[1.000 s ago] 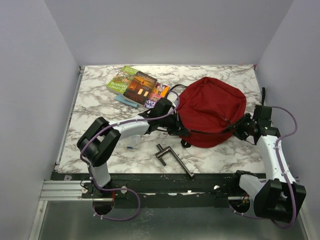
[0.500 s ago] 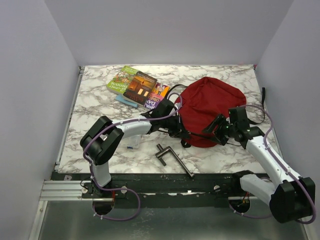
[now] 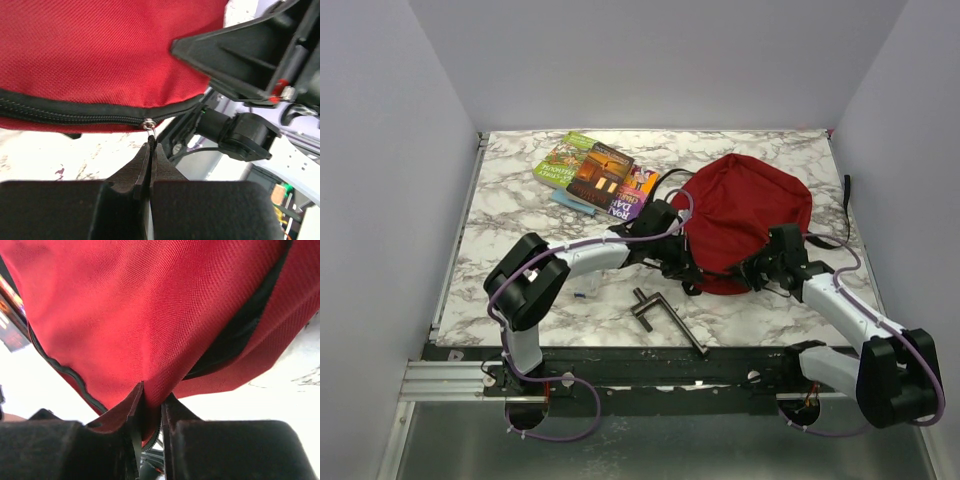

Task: Pack the student bag
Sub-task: Unzip the student bag at the center of the board.

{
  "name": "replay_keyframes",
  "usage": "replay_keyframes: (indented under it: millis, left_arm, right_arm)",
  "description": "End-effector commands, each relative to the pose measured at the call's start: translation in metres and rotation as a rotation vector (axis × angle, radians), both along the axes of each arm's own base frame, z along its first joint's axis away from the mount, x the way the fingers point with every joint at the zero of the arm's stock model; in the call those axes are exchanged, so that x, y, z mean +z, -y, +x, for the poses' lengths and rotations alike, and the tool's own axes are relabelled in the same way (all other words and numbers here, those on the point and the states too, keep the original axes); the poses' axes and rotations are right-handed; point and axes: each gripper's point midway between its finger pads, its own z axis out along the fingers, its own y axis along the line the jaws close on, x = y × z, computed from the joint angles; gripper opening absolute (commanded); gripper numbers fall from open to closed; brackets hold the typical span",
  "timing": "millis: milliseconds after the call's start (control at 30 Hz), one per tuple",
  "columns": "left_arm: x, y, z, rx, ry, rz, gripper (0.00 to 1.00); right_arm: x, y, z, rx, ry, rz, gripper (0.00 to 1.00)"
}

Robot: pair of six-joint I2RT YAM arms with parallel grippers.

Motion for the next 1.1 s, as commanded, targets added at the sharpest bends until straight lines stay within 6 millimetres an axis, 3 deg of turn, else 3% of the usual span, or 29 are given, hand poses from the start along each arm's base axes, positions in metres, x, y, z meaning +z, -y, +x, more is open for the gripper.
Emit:
replay_keyframes:
  millis: [0,33,200,300,467,667,800,867,967,1067]
  left_arm:
    - [-0.015,-0.02,0.012,0.048,0.062,0.172,0.0]
    - [-0.017,-0.025,0.015,0.066,0.067,0.198,0.0]
    - [-0.03,-0.055,0.04,0.169,0.049,0.277,0.0]
    - [-0.039,-0.076,0.063,0.23,0.041,0.333,0.0]
    - [-0.035,-0.097,0.111,0.318,0.057,0.348,0.0]
    - [-0.017,-0.087,0.153,0.285,0.163,0.375,0.0]
    - [-0.014,-0.079,0.165,0.249,0.159,0.361,0.0]
    - [-0.01,-0.075,0.162,0.234,0.158,0.341,0.0]
    - [-0.005,-0.068,0.148,0.192,0.151,0.306,0.0]
    - [-0.005,-0.066,0.134,0.168,0.129,0.274,0.0]
  right_arm:
    - [0.003,0.02,0.013,-0.06,0.01,-0.115,0.05]
    - [0.0,0.026,0.009,-0.051,-0.01,-0.159,0.0]
    - [-0.005,0.048,-0.01,-0.013,-0.024,-0.296,0.0]
    - [-0.004,0.053,-0.02,-0.01,0.021,-0.303,0.0]
    - [-0.003,0.068,-0.029,-0.005,0.027,-0.303,0.0]
    - [0.019,0.079,-0.02,0.049,0.084,-0.389,0.0]
    - [0.032,0.089,-0.014,0.038,0.098,-0.445,0.0]
    - [0.039,0.077,-0.008,0.116,0.141,-0.414,0.1]
    - [0.058,0.048,-0.003,0.269,0.269,-0.316,0.49]
    - [0.098,0.045,0.005,0.331,0.413,-0.364,0.62]
